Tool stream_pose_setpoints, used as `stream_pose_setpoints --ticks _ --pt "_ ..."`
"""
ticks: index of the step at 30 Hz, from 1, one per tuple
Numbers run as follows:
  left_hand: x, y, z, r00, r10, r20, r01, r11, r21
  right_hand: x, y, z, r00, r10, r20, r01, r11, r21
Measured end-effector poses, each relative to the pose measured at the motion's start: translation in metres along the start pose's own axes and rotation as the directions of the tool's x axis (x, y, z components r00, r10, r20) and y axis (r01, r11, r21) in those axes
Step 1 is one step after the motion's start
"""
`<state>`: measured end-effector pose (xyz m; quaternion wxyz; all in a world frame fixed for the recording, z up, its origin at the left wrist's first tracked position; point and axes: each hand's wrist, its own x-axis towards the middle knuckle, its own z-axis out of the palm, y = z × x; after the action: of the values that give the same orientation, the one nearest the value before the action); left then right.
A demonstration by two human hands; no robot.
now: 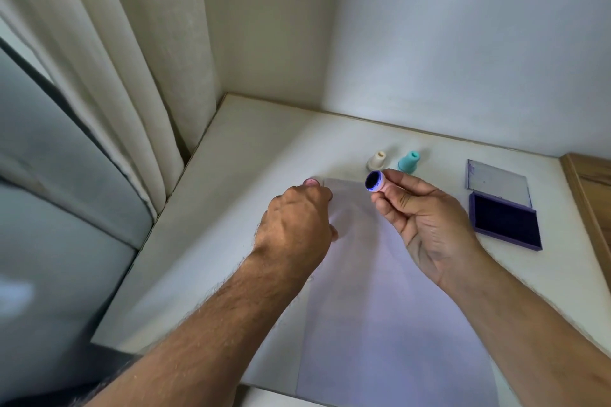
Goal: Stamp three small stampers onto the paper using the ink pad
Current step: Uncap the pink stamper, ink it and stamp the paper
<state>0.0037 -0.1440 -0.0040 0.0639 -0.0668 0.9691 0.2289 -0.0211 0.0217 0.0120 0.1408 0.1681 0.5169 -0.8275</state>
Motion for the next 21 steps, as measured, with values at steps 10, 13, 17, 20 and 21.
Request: stream_pose_setpoints --ticks 10,13,17,20,21 --pt "0.002 0.002 -0.003 0.998 -0.048 0.032 0.049 0.999 -0.021 0.016 0.012 0.024 0.864 -0.45 0.225 0.399 0.341 -0.851" --pt "0.003 0.002 -0.002 0.998 -0.043 0.043 0.043 0.999 -0.014 0.022 0.013 0.031 0.866 -0.424 0.265 0.392 0.246 -0.887" --pt "0.003 0.001 0.002 0.998 -0.04 0.043 0.04 0.999 0.004 0.027 0.014 0.034 0.842 -0.432 0.324 0.418 0.14 -0.898" --pt "0.003 0.002 0.002 0.998 -0.034 0.044 0.032 0.999 0.043 0.029 0.015 0.036 0.846 -0.423 0.324 0.416 0.145 -0.898" --pt "0.002 0.002 0.001 0.999 -0.028 0.04 0.026 0.998 0.059 0.029 0.016 0.036 0.851 -0.415 0.321 0.413 0.15 -0.898"
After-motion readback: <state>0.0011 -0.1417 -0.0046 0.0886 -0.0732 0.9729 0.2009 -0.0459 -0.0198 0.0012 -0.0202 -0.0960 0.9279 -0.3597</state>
